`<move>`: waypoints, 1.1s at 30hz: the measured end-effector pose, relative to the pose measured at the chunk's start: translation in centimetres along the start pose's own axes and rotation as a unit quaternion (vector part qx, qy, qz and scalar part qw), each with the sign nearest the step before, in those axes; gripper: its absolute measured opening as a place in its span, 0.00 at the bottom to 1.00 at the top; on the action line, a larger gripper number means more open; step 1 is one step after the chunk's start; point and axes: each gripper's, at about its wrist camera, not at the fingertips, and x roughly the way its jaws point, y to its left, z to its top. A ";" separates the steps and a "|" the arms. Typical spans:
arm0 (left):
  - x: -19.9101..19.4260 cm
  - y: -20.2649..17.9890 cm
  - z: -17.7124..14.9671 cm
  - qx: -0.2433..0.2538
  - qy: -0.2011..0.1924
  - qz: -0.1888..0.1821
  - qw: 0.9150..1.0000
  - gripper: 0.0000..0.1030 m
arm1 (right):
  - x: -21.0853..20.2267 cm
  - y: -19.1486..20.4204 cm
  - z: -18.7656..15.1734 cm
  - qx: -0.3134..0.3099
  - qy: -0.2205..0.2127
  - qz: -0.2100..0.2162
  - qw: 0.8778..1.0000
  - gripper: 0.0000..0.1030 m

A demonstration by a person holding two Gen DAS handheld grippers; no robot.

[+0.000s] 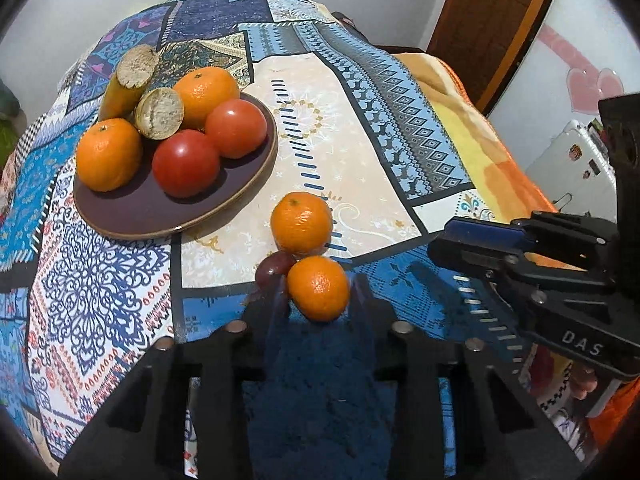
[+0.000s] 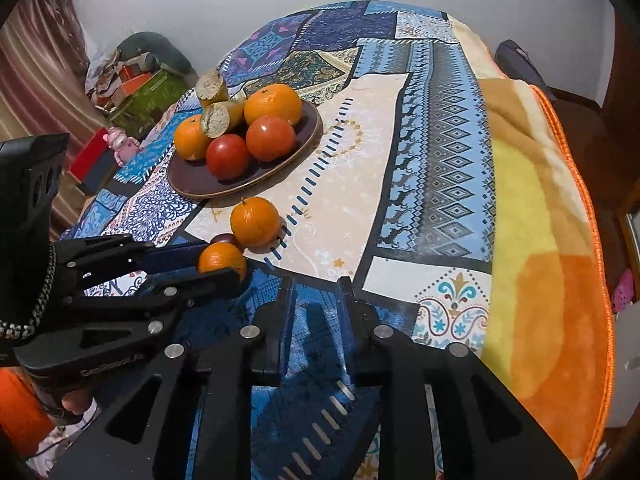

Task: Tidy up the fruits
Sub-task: 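Grasp a small orange with the left tool while the right tool grasps another, then place both small oranges on the purple plate and open both tools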

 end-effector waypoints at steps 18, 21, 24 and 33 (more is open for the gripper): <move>-5.0 6.0 0.0 -0.060 -0.061 0.010 0.996 0.31 | 3.1 3.2 2.6 -0.017 0.002 0.017 1.000 0.37; -5.1 7.1 -0.2 -0.069 -0.059 0.013 0.996 0.31 | 4.4 3.7 2.9 -0.020 0.012 0.016 1.000 0.37; -4.9 7.9 -0.4 -0.076 -0.058 0.016 0.995 0.31 | 5.2 4.0 2.9 -0.024 0.015 0.009 1.000 0.37; -5.1 9.2 -0.6 -0.087 -0.064 0.019 0.994 0.31 | 4.7 4.1 3.0 -0.028 0.000 0.002 1.000 0.35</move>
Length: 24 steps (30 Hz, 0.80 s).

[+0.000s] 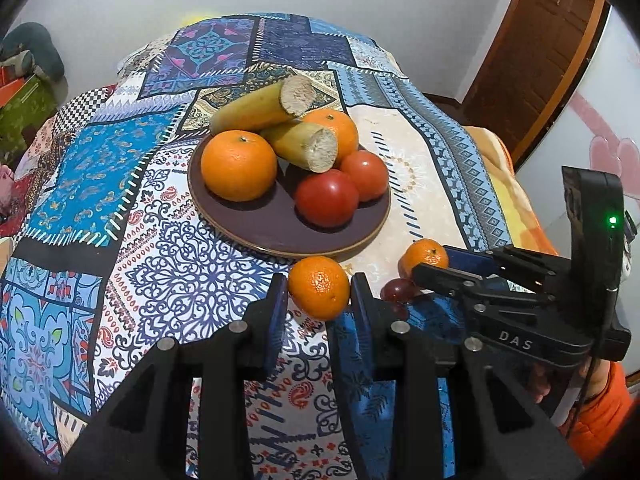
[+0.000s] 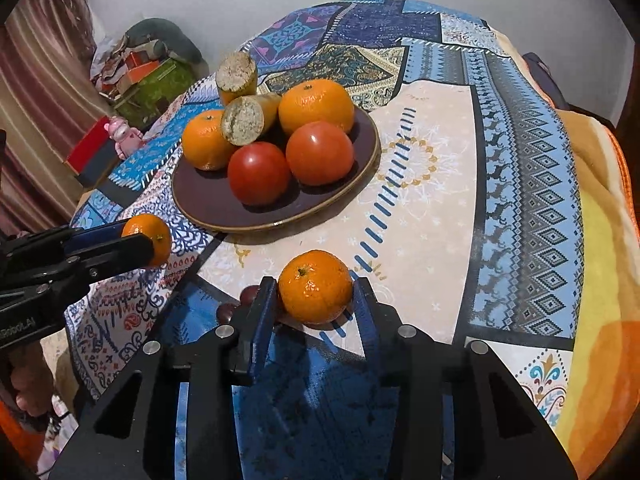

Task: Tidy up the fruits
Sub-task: 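Place both small oranges on the purple plate and open both tools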

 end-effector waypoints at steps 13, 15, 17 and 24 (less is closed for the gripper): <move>-0.8 1.2 2.0 -0.004 -0.017 0.014 1.000 0.31 | -0.5 1.6 2.9 -0.015 -0.030 0.016 0.999 0.35; -0.6 1.5 2.5 -0.007 -0.018 0.016 1.000 0.31 | -0.2 1.8 3.1 -0.015 -0.031 0.019 0.999 0.35; -0.3 2.0 2.9 -0.011 -0.018 0.019 1.000 0.31 | 0.2 2.0 3.3 -0.017 -0.030 0.019 0.999 0.35; 1.7 3.3 3.8 -0.021 -0.002 0.026 0.999 0.31 | 1.5 2.3 4.1 -0.017 -0.028 0.017 0.999 0.35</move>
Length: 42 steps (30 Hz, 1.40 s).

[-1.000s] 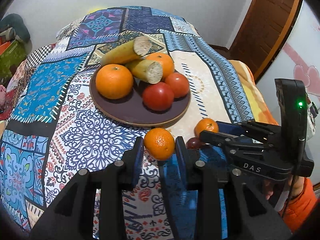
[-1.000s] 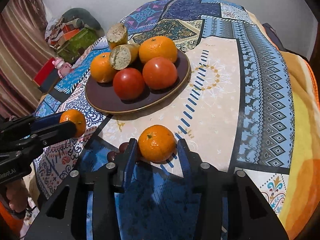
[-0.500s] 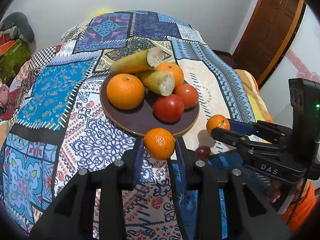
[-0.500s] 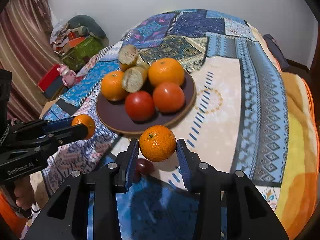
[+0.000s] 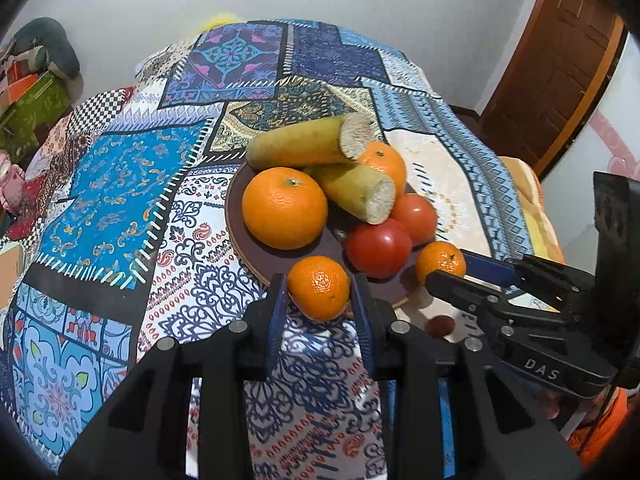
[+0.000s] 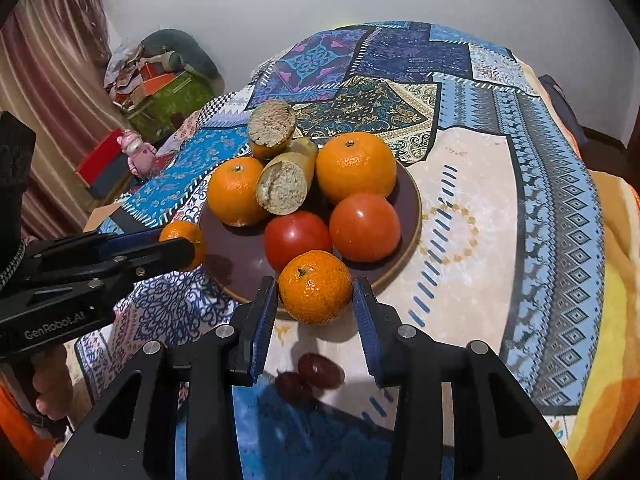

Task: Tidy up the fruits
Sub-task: 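Place both small oranges on the purple plate and open both tools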

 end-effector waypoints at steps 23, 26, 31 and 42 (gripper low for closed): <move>3.7 -0.8 1.0 0.016 0.028 -0.003 0.999 0.31 | 0.9 -1.2 0.1 0.001 0.011 -0.004 1.000 0.36; 3.5 -1.0 1.0 0.020 0.028 -0.004 0.999 0.31 | 0.9 -1.3 0.0 0.005 0.015 -0.003 1.000 0.36; 2.7 -1.0 0.7 0.020 0.023 -0.004 1.000 0.31 | 0.2 -1.6 -0.2 0.009 0.015 -0.004 1.000 0.36; -0.2 -0.7 -1.4 0.019 0.017 -0.007 1.000 0.35 | -1.3 -2.4 -2.1 0.006 0.029 -0.014 0.999 0.36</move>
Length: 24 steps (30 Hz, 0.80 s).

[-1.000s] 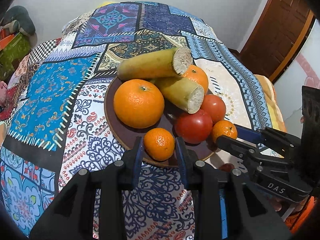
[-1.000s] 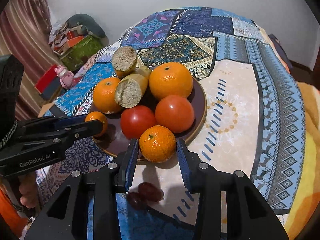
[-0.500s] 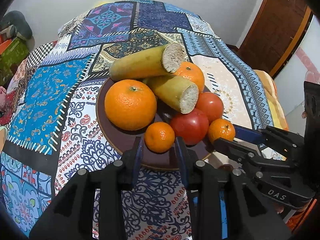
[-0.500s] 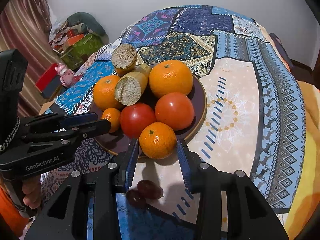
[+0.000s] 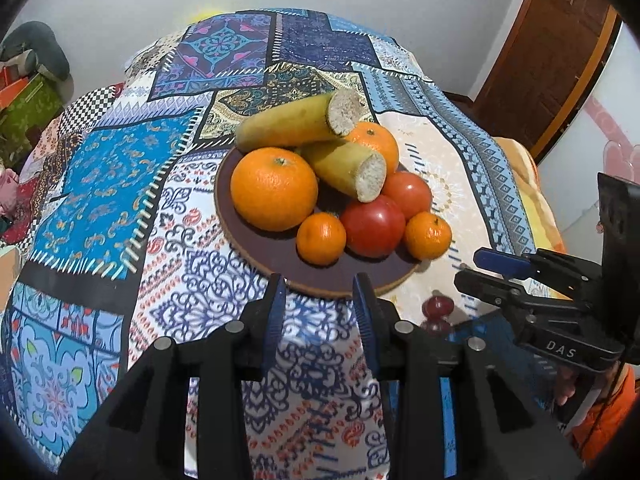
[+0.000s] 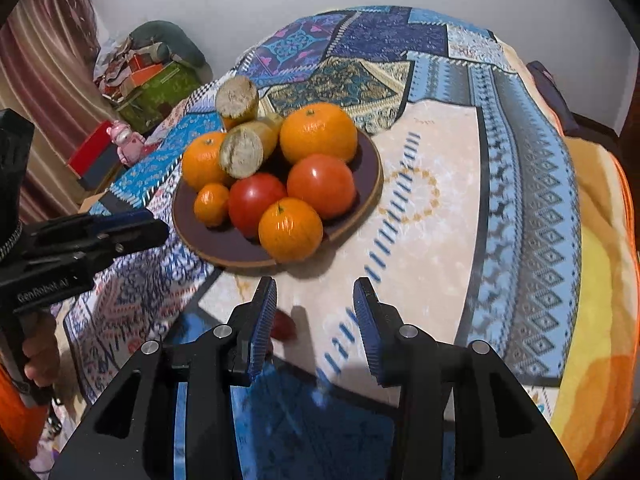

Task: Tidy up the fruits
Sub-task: 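Place both small oranges on the purple plate and open both tools, then grasp a dark red date with the right tool while the left tool grasps another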

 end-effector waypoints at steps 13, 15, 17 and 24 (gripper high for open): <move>0.1 0.3 -2.0 -0.012 0.017 -0.009 1.000 0.38 | 2.0 1.8 -0.5 -0.018 0.027 0.013 0.999 0.34; 0.3 0.2 -2.1 -0.012 0.020 -0.011 1.000 0.38 | 2.1 1.6 -0.5 -0.012 0.029 0.018 0.999 0.26; 0.4 0.1 -2.3 -0.013 0.022 -0.014 1.000 0.38 | 2.0 1.4 -0.6 -0.006 0.032 0.028 0.999 0.22; 0.6 -1.4 -2.6 0.000 0.031 -0.029 0.999 0.38 | 1.0 0.6 -1.3 0.008 0.021 0.025 0.999 0.22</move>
